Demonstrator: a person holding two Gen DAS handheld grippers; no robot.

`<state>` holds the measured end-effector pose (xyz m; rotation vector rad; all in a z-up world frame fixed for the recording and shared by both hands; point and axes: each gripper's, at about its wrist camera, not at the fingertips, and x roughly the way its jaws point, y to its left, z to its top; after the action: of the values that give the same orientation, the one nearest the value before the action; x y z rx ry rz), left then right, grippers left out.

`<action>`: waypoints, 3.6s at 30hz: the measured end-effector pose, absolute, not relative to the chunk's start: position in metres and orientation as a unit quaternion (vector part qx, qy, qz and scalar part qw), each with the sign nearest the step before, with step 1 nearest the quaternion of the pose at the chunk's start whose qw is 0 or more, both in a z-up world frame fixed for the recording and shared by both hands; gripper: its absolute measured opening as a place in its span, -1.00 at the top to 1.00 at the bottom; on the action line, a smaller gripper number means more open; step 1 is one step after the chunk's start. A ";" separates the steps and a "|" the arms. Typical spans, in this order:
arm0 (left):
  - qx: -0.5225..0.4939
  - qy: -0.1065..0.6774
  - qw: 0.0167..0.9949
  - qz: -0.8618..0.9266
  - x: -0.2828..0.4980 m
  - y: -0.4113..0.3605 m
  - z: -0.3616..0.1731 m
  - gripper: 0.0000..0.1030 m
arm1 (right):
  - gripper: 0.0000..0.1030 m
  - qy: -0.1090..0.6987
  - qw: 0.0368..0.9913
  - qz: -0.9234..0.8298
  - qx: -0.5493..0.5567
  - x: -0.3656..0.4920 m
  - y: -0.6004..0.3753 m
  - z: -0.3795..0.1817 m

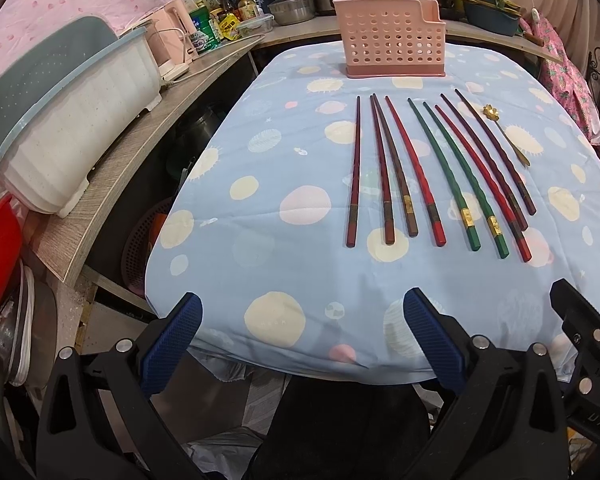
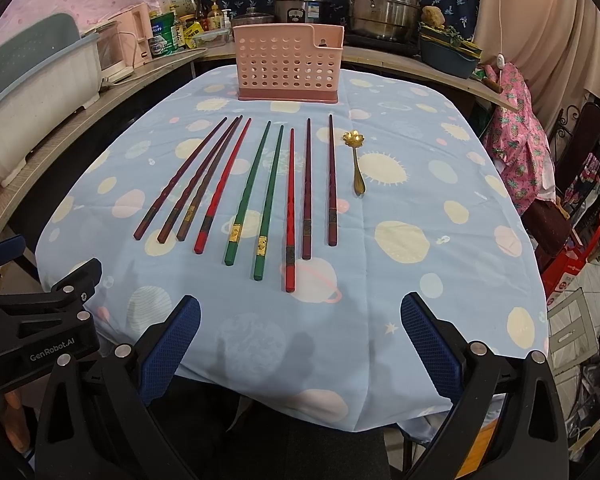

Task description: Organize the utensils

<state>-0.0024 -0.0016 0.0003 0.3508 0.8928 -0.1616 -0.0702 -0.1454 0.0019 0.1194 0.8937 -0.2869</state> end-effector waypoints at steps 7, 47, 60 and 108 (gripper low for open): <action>0.169 0.429 0.884 -0.078 -0.006 0.000 -0.004 -0.87 | -0.87 0.430 0.890 -0.138 0.057 -0.070 -0.145 0.002; 0.172 0.437 0.880 -0.077 -0.009 0.000 -0.007 -0.87 | -0.87 0.430 0.890 -0.139 0.056 -0.071 -0.146 0.002; 0.173 0.437 0.879 -0.077 -0.009 -0.001 -0.007 -0.87 | -0.87 0.429 0.890 -0.139 0.057 -0.069 -0.145 0.003; 0.113 0.486 0.860 -0.103 0.084 -0.002 -0.050 -0.63 | -0.83 0.414 0.885 -0.190 0.099 -0.012 -0.212 -0.013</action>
<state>0.0843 -0.0018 -0.0500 0.2366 1.0206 -0.2168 -0.0119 -0.2120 -0.0135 0.2065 0.8611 -0.3949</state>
